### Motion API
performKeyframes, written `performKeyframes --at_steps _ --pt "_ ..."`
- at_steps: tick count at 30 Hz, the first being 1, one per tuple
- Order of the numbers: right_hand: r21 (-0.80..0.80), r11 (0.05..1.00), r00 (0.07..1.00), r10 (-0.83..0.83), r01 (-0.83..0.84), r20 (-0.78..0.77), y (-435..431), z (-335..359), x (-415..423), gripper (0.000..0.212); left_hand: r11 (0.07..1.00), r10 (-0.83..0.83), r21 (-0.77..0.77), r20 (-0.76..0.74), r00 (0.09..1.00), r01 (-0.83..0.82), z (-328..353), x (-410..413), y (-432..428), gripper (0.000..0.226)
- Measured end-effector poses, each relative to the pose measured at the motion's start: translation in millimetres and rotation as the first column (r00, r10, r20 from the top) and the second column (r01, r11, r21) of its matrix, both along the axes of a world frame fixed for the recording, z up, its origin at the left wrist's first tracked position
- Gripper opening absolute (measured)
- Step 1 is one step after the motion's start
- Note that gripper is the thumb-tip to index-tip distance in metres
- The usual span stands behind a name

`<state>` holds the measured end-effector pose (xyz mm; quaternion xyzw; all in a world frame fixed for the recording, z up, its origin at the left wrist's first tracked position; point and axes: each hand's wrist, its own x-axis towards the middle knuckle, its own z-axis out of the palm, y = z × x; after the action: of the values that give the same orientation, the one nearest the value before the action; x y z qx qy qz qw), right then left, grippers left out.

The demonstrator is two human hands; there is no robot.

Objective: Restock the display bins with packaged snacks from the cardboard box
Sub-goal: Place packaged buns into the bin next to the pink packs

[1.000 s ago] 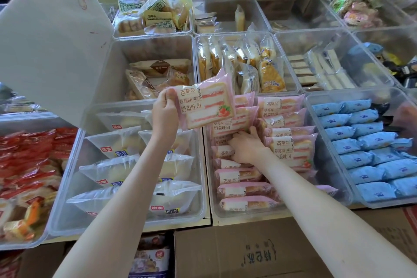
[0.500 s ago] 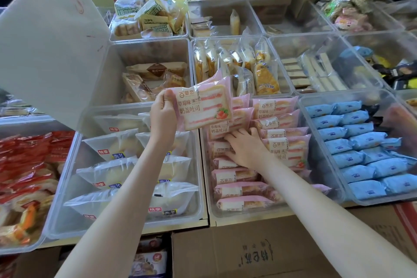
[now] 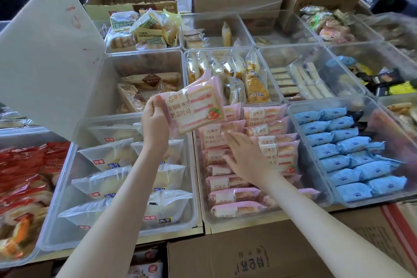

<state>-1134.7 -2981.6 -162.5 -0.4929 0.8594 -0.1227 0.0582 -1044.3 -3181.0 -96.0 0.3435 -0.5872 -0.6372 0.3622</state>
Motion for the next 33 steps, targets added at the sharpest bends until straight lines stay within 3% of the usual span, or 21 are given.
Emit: performKeyframes --at_steps 2,5,9,12,16,24,33 --pt "-0.099 0.981 0.986 -0.167 0.168 0.012 -4 11 -16 0.052 1.000 0.020 -0.013 -0.003 1.000 -0.020 -1 3 -4 0.031" --pt "-0.012 0.916 0.916 -0.400 0.400 0.013 -10 16 -44 0.050 0.997 0.071 -0.001 -0.003 0.997 -0.071 -2 8 -9 0.031" --pt "0.058 0.867 0.850 -0.496 0.494 0.177 -18 15 -68 0.034 0.993 0.111 0.050 -0.007 0.994 -0.110 -3 12 -9 0.032" --pt "0.029 0.873 0.827 -0.472 0.487 0.304 -22 12 -79 0.014 0.991 0.100 0.091 -0.023 0.995 -0.098 -3 13 -7 0.029" --pt "-0.049 0.891 0.822 -0.392 0.451 0.413 -23 9 -84 0.010 0.982 0.107 0.161 -0.058 0.993 -0.096 -2 11 -5 0.028" --pt "-0.374 0.731 0.735 -0.250 0.570 0.630 -25 31 -82 0.021 0.973 0.136 0.204 -0.126 0.983 -0.108 -5 10 -5 0.029" --pt "-0.327 0.755 0.607 -0.116 0.568 0.786 -25 27 -86 0.024 0.962 0.104 0.269 -0.248 0.963 -0.034 -2 6 -5 0.029"
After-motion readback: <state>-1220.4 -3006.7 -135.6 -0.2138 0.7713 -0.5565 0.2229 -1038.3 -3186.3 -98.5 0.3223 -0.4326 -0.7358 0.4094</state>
